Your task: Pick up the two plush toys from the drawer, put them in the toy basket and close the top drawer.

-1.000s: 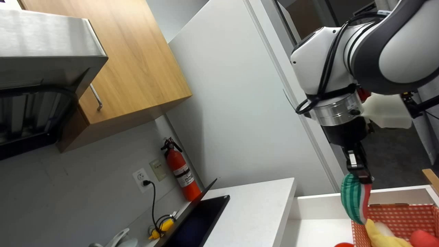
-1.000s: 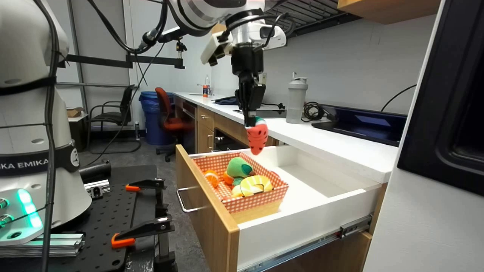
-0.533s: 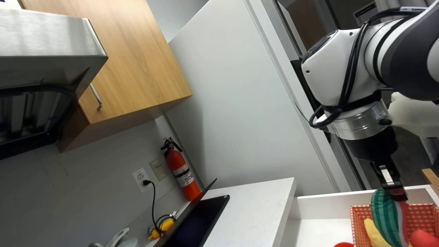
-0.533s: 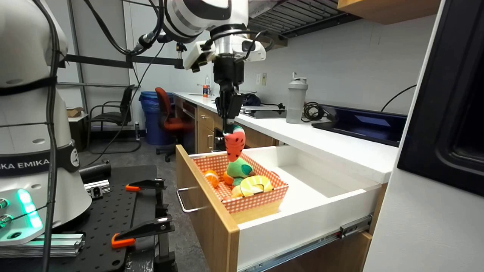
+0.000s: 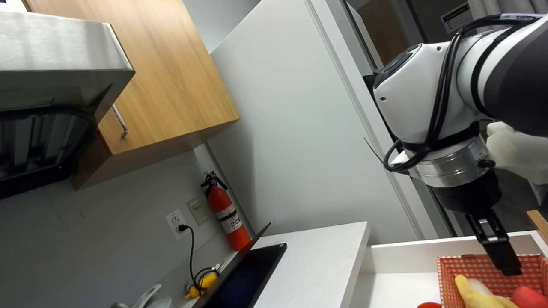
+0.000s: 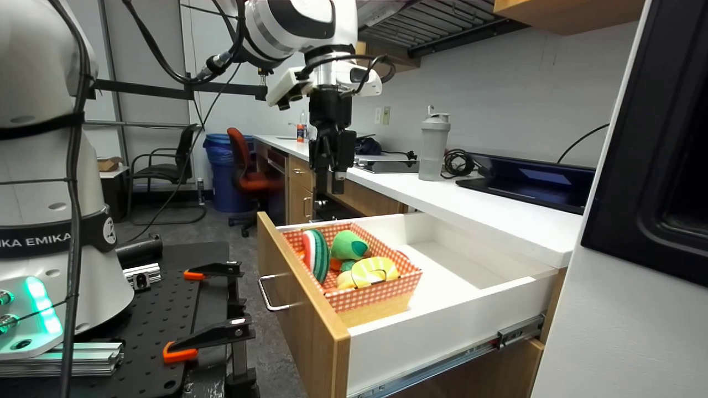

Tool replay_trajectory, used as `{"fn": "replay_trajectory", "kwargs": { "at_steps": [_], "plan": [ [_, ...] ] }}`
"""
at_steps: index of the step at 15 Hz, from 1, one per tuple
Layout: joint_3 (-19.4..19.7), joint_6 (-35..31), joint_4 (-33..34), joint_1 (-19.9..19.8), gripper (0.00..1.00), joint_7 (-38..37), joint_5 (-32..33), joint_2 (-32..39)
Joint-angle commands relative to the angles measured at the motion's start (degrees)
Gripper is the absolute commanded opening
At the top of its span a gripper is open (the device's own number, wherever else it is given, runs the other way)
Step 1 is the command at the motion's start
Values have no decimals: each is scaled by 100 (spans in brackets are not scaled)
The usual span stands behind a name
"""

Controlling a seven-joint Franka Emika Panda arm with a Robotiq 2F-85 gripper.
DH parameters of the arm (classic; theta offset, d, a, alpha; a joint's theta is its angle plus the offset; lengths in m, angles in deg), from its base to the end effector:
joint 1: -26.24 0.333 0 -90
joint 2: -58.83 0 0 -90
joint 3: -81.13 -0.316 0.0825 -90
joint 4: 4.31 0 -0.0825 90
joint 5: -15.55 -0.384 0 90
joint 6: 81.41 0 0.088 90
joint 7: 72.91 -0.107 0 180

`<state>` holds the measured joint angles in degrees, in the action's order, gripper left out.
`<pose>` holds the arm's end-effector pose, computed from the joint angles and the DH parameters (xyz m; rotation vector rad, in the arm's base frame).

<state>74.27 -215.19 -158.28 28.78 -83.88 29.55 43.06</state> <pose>0.3865 0.0576 0.3145 2.9205 0.2100 -0.0660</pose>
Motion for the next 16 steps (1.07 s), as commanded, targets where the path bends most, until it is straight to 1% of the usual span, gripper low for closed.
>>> {"fn": "replay_trajectory", "kwargs": {
  "at_steps": [1,8,16],
  "plan": [
    [3,42,206,-50,99,6,19,189],
    [29,-23,709,-61,100,-77,18,723],
    [56,-47,1584,37,100,-240,99,1788]
  ]
}}
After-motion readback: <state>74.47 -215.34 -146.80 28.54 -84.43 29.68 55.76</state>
